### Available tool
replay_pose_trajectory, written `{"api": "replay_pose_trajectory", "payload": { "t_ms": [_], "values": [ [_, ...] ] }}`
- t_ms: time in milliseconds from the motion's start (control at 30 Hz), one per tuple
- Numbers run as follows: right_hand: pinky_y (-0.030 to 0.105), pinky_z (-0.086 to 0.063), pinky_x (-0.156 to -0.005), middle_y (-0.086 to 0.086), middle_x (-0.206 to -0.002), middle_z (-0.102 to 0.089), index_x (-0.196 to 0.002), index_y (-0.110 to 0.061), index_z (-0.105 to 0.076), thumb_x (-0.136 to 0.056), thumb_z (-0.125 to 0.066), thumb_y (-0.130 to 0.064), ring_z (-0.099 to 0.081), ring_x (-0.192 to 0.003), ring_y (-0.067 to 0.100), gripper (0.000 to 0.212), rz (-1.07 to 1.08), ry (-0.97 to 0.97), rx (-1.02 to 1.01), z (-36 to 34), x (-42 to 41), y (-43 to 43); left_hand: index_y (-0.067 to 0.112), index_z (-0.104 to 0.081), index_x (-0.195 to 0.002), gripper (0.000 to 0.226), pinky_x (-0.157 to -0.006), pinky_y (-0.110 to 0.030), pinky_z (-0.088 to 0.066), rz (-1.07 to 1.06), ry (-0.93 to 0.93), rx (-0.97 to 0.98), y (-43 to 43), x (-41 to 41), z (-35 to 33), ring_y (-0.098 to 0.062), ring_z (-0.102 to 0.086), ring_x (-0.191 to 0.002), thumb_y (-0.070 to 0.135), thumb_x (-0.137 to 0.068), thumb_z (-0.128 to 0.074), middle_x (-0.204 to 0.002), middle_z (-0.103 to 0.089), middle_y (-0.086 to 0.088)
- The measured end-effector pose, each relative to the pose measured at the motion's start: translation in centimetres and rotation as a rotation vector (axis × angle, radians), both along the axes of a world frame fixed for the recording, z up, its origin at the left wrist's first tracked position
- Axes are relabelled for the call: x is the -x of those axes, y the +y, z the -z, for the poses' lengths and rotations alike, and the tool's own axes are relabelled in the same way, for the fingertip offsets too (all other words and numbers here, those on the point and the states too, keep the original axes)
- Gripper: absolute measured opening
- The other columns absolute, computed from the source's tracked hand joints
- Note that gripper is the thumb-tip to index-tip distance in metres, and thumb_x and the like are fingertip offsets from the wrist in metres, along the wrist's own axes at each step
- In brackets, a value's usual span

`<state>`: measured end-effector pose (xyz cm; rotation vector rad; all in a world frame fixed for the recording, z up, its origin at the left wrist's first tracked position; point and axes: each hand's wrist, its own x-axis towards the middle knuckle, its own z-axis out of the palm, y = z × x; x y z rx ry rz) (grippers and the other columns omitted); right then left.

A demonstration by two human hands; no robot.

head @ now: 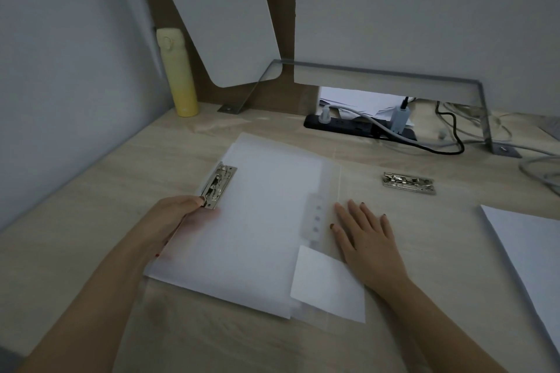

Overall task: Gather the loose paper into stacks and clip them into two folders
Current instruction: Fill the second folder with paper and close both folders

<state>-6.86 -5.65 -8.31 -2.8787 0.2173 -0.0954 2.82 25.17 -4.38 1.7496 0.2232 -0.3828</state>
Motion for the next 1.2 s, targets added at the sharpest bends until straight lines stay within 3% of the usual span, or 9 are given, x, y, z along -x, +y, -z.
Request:
{"api": "replay_pose_trajectory", "payload": {
  "t_ms": [133,333,467,633,700,867,1033,1133,1200],
  "values": [
    [0.041,0.004,-0.117,-0.004,-0.159,-0.005,-0.147,-0.033,-0.007,-0.069,0.014,-0.059,0.001,-0.146,0.015,0.086,-0.002,0.005,0.016,0.1,-0.1,0.1,0.011,-0.073,-0.09,0.023,-0.065,-0.028,-0.043,0.003,0.004,0.006,0.1,0.2,-0.2,-0.016,-0.062,-0.074,0.025,-0.09,-0.055,-0.077,-0.076,0.003],
    [0.044,0.003,-0.116,-0.005,-0.159,-0.006,-0.148,-0.032,-0.01,-0.068,0.016,-0.057,0.001,-0.146,0.015,0.088,-0.001,0.001,0.02,0.0,-0.4,0.9,0.013,-0.075,-0.084,0.024,-0.061,-0.028,-0.038,-0.007,0.026,-0.002,0.8,0.1,-0.3,-0.017,-0.059,-0.075,0.031,-0.086,-0.059,-0.07,-0.075,0.004],
    [0.046,0.004,-0.115,-0.004,-0.159,-0.008,-0.148,-0.03,-0.011,-0.069,0.015,-0.057,0.0,-0.146,0.017,0.087,-0.018,-0.019,-0.012,0.1,-1.1,2.4,0.011,-0.07,-0.084,0.02,-0.065,-0.026,-0.044,-0.03,0.004,0.028,1.7,-0.1,-0.6,-0.012,-0.065,-0.064,0.023,-0.091,-0.055,-0.072,-0.073,-0.001],
    [0.046,0.006,-0.115,-0.003,-0.159,-0.004,-0.148,-0.03,-0.007,-0.069,0.017,-0.056,0.003,-0.146,0.017,0.087,-0.042,-0.009,-0.015,0.3,-1.5,3.3,0.01,-0.067,-0.086,0.02,-0.049,-0.019,-0.047,-0.029,0.046,0.039,2.7,-0.3,-0.7,-0.005,-0.063,-0.045,0.022,-0.092,-0.052,-0.055,-0.07,0.005],
    [0.046,0.007,-0.115,-0.003,-0.159,-0.003,-0.148,-0.03,-0.006,-0.069,0.018,-0.056,0.005,-0.146,0.017,0.087,-0.041,-0.005,-0.019,0.3,-1.5,3.3,0.012,-0.066,-0.084,0.019,-0.051,-0.021,-0.046,-0.036,0.016,0.037,2.5,-0.4,-0.5,-0.002,-0.06,-0.041,0.019,-0.093,-0.05,-0.052,-0.068,0.007],
    [0.046,0.006,-0.115,-0.003,-0.159,-0.004,-0.148,-0.029,-0.007,-0.069,0.017,-0.056,0.004,-0.146,0.017,0.087,-0.037,-0.013,-0.014,0.2,-1.5,3.3,0.011,-0.072,-0.089,0.024,-0.075,-0.029,-0.043,-0.031,0.008,0.086,2.8,-0.4,-0.7,-0.013,-0.063,-0.071,0.028,-0.09,-0.055,-0.077,-0.073,-0.001],
    [0.045,0.005,-0.115,-0.005,-0.159,-0.003,-0.148,-0.03,-0.005,-0.068,0.019,-0.055,0.004,-0.146,0.016,0.088,-0.028,-0.008,0.018,0.2,-1.4,3.3,0.014,-0.07,-0.087,0.052,-0.067,-0.033,-0.044,-0.04,0.092,0.145,2.1,-0.6,-1.9,-0.015,-0.066,-0.059,0.062,-0.074,-0.056,-0.076,-0.073,-0.004],
    [0.045,0.005,-0.116,-0.005,-0.159,-0.003,-0.148,-0.03,-0.004,-0.068,0.02,-0.055,0.004,-0.146,0.016,0.087,-0.027,-0.006,0.027,0.1,-1.4,3.5,0.013,-0.056,-0.098,0.052,-0.062,-0.028,-0.041,-0.209,-0.025,-0.022,0.6,-1.7,-2.5,-0.013,-0.06,-0.075,0.062,-0.082,-0.049,-0.086,-0.064,0.002],
    [0.044,0.005,-0.116,-0.005,-0.159,-0.003,-0.148,-0.03,-0.004,-0.067,0.02,-0.055,0.004,-0.146,0.016,0.088,-0.021,-0.003,0.026,0.1,-1.4,3.6,0.015,-0.057,-0.089,0.046,-0.069,-0.028,-0.042,-0.259,-0.151,-0.059,-0.4,-2.8,-2.9,-0.017,-0.061,-0.091,0.06,-0.085,-0.048,-0.097,-0.064,-0.001]
  ]
}}
